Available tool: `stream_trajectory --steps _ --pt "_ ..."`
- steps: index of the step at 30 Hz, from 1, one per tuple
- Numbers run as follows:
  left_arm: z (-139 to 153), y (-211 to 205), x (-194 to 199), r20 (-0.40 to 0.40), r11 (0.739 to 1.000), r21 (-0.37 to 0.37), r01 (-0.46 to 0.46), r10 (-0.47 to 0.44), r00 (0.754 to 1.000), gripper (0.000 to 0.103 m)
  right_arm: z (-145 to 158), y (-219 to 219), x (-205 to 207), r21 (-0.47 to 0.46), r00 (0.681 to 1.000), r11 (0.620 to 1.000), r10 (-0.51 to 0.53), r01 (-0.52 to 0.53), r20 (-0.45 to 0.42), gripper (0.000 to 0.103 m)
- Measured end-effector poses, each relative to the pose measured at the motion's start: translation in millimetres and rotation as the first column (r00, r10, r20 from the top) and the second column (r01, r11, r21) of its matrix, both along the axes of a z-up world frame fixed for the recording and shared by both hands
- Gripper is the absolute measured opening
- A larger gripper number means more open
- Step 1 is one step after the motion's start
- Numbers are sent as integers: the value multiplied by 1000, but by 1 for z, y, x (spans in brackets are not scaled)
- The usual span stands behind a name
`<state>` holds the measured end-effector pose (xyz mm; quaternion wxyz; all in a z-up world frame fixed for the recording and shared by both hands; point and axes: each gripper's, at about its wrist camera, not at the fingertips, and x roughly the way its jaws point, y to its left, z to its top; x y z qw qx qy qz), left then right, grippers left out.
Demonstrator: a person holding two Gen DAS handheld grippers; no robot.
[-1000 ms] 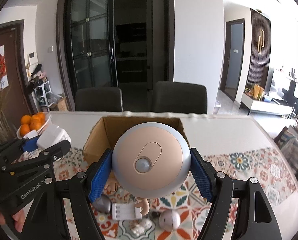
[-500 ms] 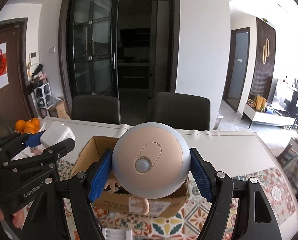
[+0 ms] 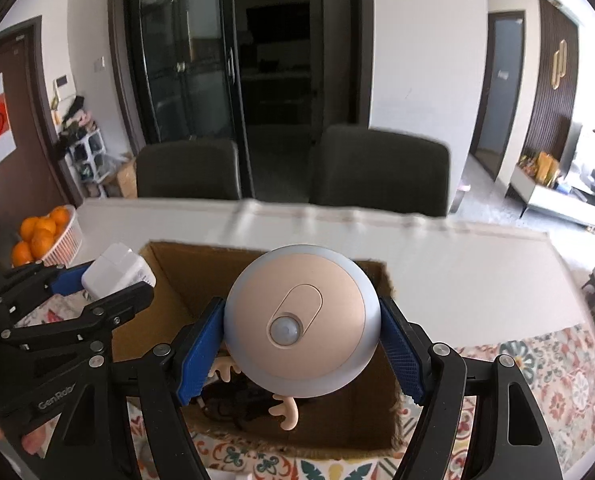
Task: Organize rigid objects
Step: 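Lower both held items into the box and open both tools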
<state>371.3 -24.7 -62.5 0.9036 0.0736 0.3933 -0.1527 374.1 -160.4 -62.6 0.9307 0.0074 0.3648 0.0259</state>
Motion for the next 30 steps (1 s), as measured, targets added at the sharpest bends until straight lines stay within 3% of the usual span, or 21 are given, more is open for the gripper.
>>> stream_trajectory --steps 11,13,15,30 --pt "-22 -1 5 -75 1000 16 22 -21 997 45 -34 -4 16 2 996 1000 17 -17 -89 75" --pt "-23 -1 6 -86 1000 3 15 -15 996 45 -32 -5 15 -2 997 1000 10 -10 -80 83" --pt "-19 -2 6 -73 1000 1 11 -11 997 46 -29 -6 14 -13 998 1000 -3 3 -68 83" --pt "22 8 -51 116 995 27 -95 91 989 93 2 -12 -41 -42 995 995 -94 95 29 83"
